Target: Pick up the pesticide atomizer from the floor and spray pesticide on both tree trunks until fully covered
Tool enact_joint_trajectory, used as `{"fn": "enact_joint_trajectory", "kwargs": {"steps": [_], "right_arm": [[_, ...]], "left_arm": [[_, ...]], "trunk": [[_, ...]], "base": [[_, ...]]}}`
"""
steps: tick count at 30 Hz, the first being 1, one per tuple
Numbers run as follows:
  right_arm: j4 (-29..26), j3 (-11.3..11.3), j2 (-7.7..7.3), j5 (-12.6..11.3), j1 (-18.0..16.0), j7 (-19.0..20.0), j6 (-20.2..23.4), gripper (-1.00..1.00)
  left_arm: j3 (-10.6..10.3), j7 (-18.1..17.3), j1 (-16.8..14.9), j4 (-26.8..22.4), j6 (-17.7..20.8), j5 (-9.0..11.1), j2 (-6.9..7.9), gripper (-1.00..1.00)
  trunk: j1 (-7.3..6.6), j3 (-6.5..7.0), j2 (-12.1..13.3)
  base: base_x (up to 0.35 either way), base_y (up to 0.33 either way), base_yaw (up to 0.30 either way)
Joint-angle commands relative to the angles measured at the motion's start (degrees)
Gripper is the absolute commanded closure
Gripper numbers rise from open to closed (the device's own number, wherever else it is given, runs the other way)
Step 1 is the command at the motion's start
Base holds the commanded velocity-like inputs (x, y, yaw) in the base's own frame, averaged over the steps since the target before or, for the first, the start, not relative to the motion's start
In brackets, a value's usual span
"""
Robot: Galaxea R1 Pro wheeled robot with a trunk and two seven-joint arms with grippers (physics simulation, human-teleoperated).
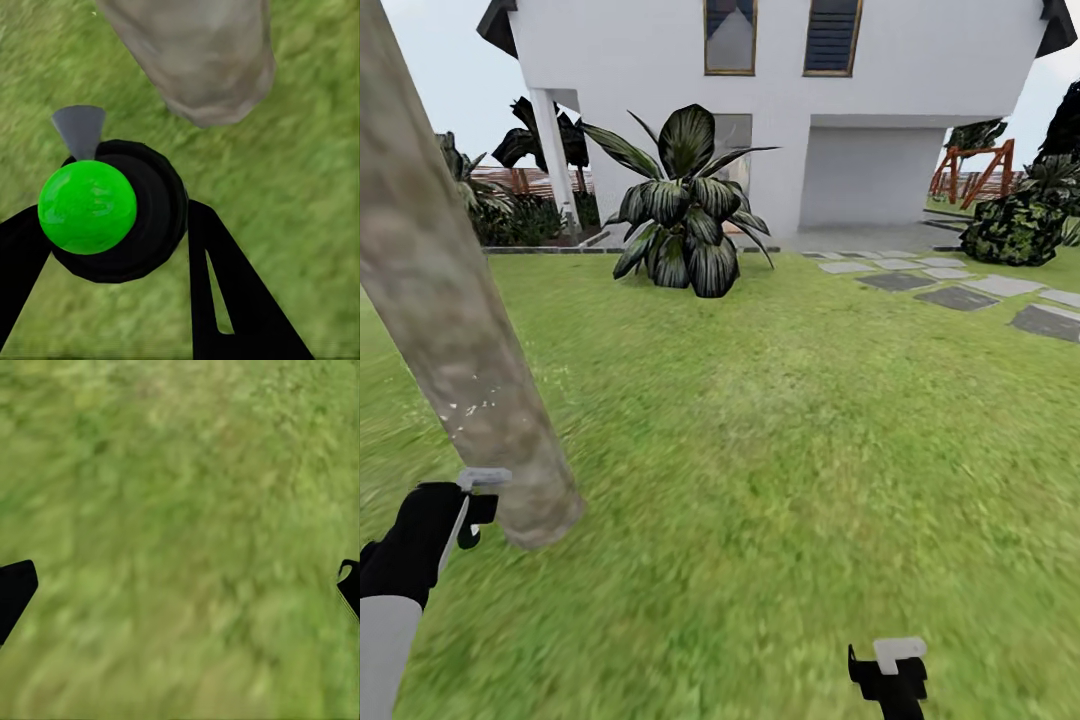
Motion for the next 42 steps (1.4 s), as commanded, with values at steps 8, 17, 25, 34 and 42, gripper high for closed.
{"fn": "enact_joint_trajectory", "kwargs": {"steps": [8,17,25,34,42], "right_arm": [[0.0,0.0,0.0,0.0,0.0,0.0,0.0,-1.0],[0.01,0.0,-0.08,0.0,0.0,-0.01,0.0,-1.0],[0.03,0.0,-0.09,0.0,0.01,0.0,0.0,-1.0],[0.02,0.0,-0.09,0.0,0.0,0.0,0.0,-1.0],[0.0,0.06,0.0,0.0,0.0,0.0,0.0,-1.0]], "left_arm": [[0.27,0.01,0.64,-0.05,-0.11,0.0,0.0,1.0],[2.21,0.03,2.85,6.12,-5.46,-0.25,-0.25,1.0],[2.57,0.11,2.84,5.41,-5.71,-0.24,-0.4,1.0],[2.36,0.39,3.79,5.4,-5.88,-0.34,0.38,1.0],[2.32,10.09,4.26,5.05,-11.66,-0.01,-1.82,1.0]], "trunk": [[0.0,0.0,0.0],[0.0,0.0,0.0],[0.0,0.0,0.0],[0.0,0.0,0.0],[0.0,0.0,0.0]], "base": [[0.303,-0.083,0.199],[0.041,-0.001,0.12],[0.167,-0.151,0.0],[0.212,-0.203,0.0],[0.041,-0.266,0.155]]}}
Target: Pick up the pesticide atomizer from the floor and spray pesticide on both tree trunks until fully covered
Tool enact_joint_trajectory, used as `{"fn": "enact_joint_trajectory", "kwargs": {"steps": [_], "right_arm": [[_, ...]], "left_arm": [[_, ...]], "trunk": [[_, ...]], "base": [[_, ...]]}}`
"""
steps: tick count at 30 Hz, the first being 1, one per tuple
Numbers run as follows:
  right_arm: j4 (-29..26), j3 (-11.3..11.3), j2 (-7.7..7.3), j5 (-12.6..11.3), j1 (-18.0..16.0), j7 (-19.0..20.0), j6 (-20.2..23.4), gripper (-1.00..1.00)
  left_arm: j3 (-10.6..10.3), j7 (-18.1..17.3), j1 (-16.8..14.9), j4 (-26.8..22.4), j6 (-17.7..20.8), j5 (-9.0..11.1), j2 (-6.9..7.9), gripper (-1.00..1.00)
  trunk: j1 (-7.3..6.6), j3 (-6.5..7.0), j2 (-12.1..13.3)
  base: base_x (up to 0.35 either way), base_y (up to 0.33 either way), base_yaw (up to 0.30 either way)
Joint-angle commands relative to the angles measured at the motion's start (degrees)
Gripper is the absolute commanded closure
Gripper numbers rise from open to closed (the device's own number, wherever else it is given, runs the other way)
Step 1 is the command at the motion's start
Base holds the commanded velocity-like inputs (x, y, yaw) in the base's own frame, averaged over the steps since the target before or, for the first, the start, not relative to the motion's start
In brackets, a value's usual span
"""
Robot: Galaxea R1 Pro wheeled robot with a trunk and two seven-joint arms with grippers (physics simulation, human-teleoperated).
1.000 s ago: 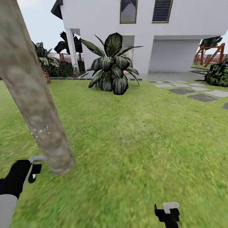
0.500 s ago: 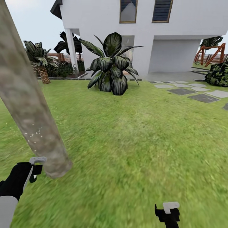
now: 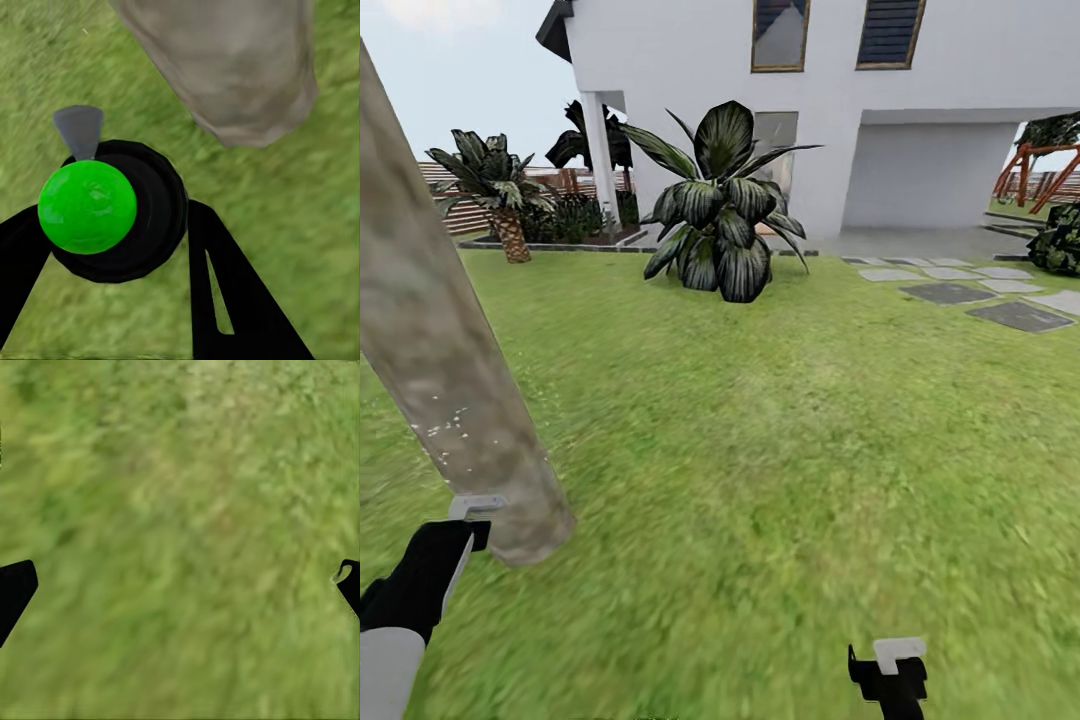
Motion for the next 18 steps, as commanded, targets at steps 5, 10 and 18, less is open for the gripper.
{"fn": "enact_joint_trajectory", "kwargs": {"steps": [5,10,18], "right_arm": [[0.0,0.02,0.05,0.0,0.0,0.0,0.0,-1.0],[0.0,0.03,0.09,0.07,0.0,0.04,0.01,-1.0],[0.03,0.03,0.0,0.09,0.0,0.0,0.0,-1.0]], "left_arm": [[0.19,2.98,0.06,0.17,-0.39,0.25,-2.47,1.0],[1.21,3.24,0.06,-0.49,-0.5,0.16,-2.9,1.0],[4.3,3.28,0.06,-0.45,-1.16,0.27,-3.13,1.0]], "trunk": [[0.0,0.0,0.0],[0.0,0.0,0.0],[0.0,0.0,0.0]], "base": [[0.07,-0.271,0.276],[0.102,-0.27,0.275],[0.208,-0.207,0.026]]}}
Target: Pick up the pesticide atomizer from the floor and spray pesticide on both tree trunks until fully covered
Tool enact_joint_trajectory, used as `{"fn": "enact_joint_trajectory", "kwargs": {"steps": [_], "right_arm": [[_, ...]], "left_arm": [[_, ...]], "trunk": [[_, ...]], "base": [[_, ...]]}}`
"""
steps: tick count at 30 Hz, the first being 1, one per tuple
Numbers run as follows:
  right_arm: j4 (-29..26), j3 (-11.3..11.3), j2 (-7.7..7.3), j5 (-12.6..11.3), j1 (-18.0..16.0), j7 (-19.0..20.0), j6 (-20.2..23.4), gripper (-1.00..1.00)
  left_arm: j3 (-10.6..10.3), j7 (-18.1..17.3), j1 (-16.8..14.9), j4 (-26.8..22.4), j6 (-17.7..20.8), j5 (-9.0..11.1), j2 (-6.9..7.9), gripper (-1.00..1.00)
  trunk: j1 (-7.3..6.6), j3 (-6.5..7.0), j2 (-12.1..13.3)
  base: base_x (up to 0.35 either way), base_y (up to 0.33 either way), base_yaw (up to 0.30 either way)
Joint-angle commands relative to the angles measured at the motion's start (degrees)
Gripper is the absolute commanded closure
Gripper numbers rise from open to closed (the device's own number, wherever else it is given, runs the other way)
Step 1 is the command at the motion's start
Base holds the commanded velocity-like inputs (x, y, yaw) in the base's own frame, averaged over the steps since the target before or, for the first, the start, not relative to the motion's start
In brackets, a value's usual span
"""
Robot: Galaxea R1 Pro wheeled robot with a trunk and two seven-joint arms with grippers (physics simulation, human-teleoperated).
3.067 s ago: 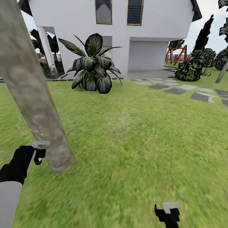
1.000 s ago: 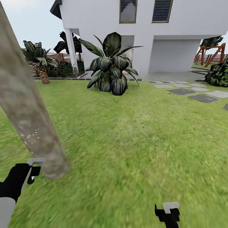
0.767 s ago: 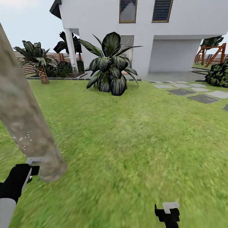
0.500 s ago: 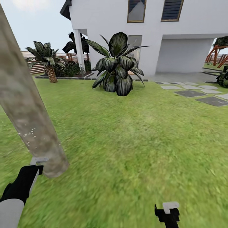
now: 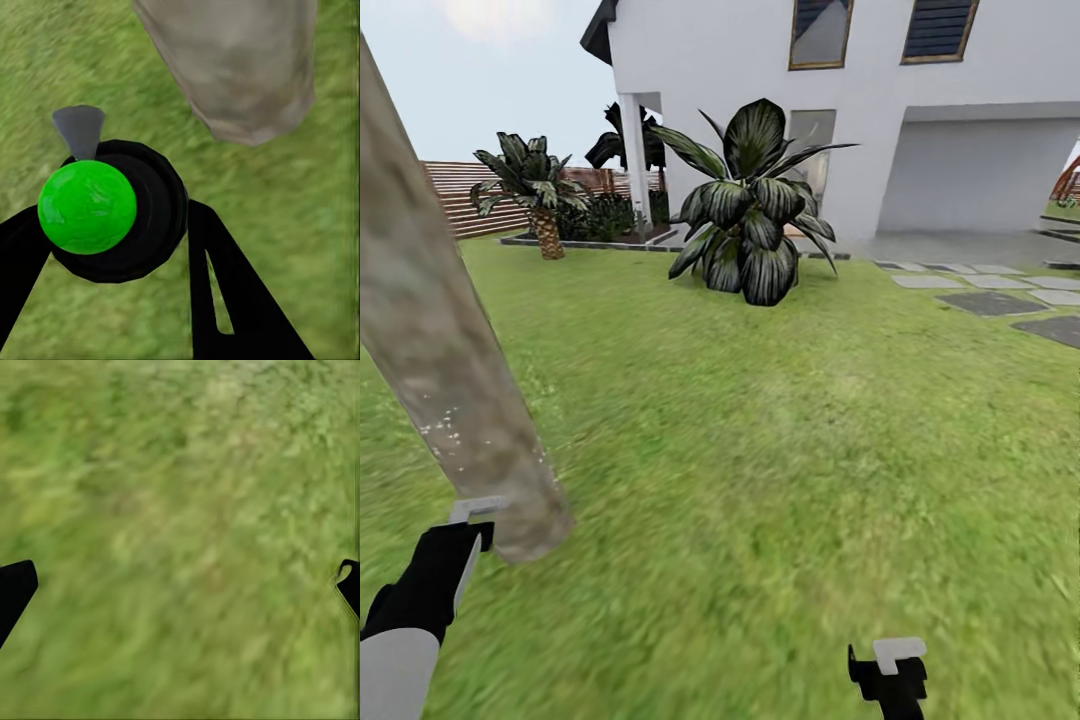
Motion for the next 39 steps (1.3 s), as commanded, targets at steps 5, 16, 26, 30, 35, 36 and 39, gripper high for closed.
{"fn": "enact_joint_trajectory", "kwargs": {"steps": [5,16,26,30,35,36,39], "right_arm": [[-0.02,0.0,0.0,0.0,0.0,0.0,0.0,-1.0],[-0.02,0.0,0.0,-0.07,0.0,0.0,0.0,-1.0],[-0.02,0.0,0.0,-0.09,0.0,0.0,0.0,-1.0],[-0.02,0.0,0.0,-0.09,0.0,0.0,0.0,-1.0],[-0.02,0.0,0.0,-0.09,0.0,0.0,0.0,-1.0],[-0.02,0.0,0.0,-0.09,0.0,0.0,0.0,-1.0],[-0.02,0.0,0.0,-0.09,0.0,0.0,0.0,-1.0]], "left_arm": [[-0.08,0.0,0.0,0.19,-0.33,-0.03,-0.04,1.0],[-0.12,0.0,0.0,0.4,-0.35,-0.1,-0.46,1.0],[-0.07,1.8,0.01,0.65,-0.44,-0.35,-0.35,1.0],[0.11,2.85,0.0,0.67,-0.44,-0.2,-0.31,1.0],[0.23,2.98,0.0,0.58,-0.44,-0.11,-0.44,1.0],[0.23,2.99,0.0,0.58,-0.44,-0.12,-0.42,1.0],[0.24,2.99,0.01,0.63,-0.44,-0.28,-0.2,1.0]], "trunk": [[0.0,0.0,0.0],[0.0,0.0,0.0],[0.0,0.0,0.0],[0.0,0.0,0.0],[0.0,0.0,0.0],[0.0,0.0,0.0],[0.0,0.0,0.0]], "base": [[0.025,-0.269,0.0],[0.026,-0.274,0.02],[0.164,-0.254,0.266],[0.172,-0.249,0.277],[0.24,-0.19,0.275],[0.266,-0.17,0.165],[0.267,-0.17,0.044]]}}
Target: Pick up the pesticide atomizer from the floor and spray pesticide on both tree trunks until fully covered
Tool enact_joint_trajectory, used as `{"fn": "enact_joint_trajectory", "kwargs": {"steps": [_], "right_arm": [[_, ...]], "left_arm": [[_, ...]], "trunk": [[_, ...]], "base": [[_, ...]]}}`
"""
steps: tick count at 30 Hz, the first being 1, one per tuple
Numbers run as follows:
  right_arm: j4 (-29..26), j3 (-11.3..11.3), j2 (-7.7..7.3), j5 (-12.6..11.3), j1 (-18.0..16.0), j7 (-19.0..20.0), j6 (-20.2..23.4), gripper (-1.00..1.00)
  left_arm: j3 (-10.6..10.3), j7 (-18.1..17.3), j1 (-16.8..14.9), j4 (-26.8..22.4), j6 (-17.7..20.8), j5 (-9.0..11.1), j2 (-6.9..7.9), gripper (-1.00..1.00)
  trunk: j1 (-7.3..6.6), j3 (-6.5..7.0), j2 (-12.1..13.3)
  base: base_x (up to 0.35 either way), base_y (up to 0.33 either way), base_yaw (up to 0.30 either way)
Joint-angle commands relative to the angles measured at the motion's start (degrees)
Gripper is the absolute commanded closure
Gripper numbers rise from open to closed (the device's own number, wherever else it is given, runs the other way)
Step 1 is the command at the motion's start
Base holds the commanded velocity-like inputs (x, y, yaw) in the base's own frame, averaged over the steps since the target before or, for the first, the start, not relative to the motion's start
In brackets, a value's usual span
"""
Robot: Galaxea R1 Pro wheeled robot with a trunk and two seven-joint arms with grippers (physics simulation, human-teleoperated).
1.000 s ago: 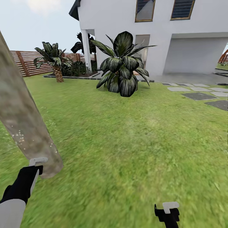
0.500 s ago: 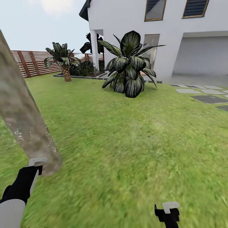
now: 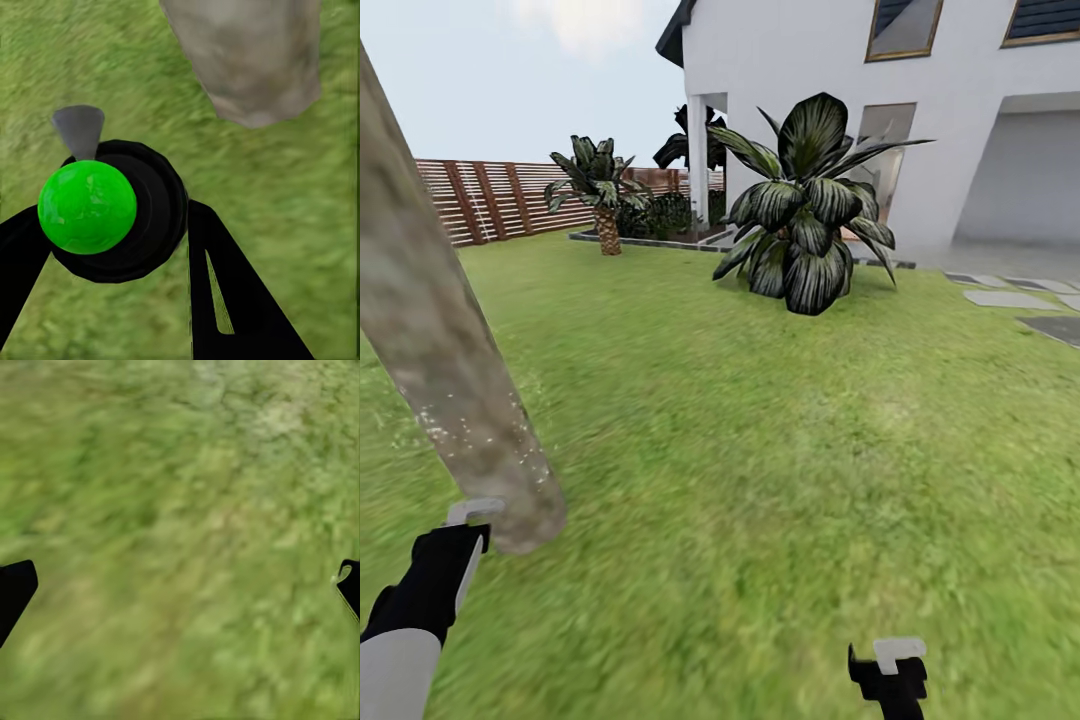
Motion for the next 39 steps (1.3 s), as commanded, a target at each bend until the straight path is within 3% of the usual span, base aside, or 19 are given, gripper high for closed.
{"fn": "enact_joint_trajectory", "kwargs": {"steps": [1,11,13,15,17,23,27,33,36,39], "right_arm": [[0.0,0.0,0.0,0.0,0.0,0.0,0.0,-1.0],[0.0,-0.09,0.0,0.0,0.0,-0.06,0.01,-1.0],[0.0,-0.05,0.0,0.0,0.0,-0.03,0.0,-1.0],[0.0,-0.08,0.0,0.0,0.0,-0.08,0.0,-1.0],[0.0,-0.02,0.0,0.0,0.0,-0.02,0.0,-1.0],[0.08,-0.09,-0.09,0.0,0.0,-0.09,0.0,-1.0],[0.01,-0.09,-0.1,0.0,0.0,-0.08,0.0,-1.0],[0.0,-0.09,-0.09,0.0,0.01,-0.09,0.0,-1.0],[0.0,-0.09,-0.09,0.0,0.0,-0.09,0.0,-1.0],[0.0,-0.09,-0.09,0.0,0.0,-0.09,0.0,-1.0]], "left_arm": [[0.0,0.0,-0.01,0.02,0.0,-0.01,0.09,1.0],[0.98,-0.05,0.01,0.17,-0.05,0.23,0.0,1.0],[1.93,-0.08,0.02,1.57,-1.33,0.31,-0.1,1.0],[2.7,0.06,0.01,5.7,-6.18,0.2,-0.1,1.0],[3.86,0.08,0.0,8.23,-8.62,0.22,-0.08,1.0],[4.46,0.36,0.04,9.3,-10.31,-0.38,0.24,1.0],[4.42,6.74,0.07,9.57,-10.42,-0.1,0.45,1.0],[4.11,7.65,0.08,9.62,-10.36,0.19,-1.71,1.0],[4.02,6.33,-0.04,10.52,-9.74,0.3,-2.37,1.0],[3.89,-0.82,-0.47,14.41,-8.19,0.04,-2.14,1.0]], "trunk": [[0.0,0.0,0.0],[0.0,0.0,0.0],[0.0,0.0,0.0],[0.0,0.0,0.0],[0.0,0.0,0.0],[0.0,0.0,0.0],[0.0,0.0,0.0],[0.0,0.0,0.0],[0.0,0.0,0.0],[0.0,0.0,0.0]], "base": [[0.267,-0.17,0.007],[0.268,-0.169,0.161],[0.277,-0.155,0.277],[0.281,-0.145,0.239],[0.285,-0.135,0.085],[0.286,-0.139,0.008],[0.3,-0.102,0.0],[0.201,-0.007,0.107],[0.01,0.0,0.27],[0.001,0.0,0.277]]}}
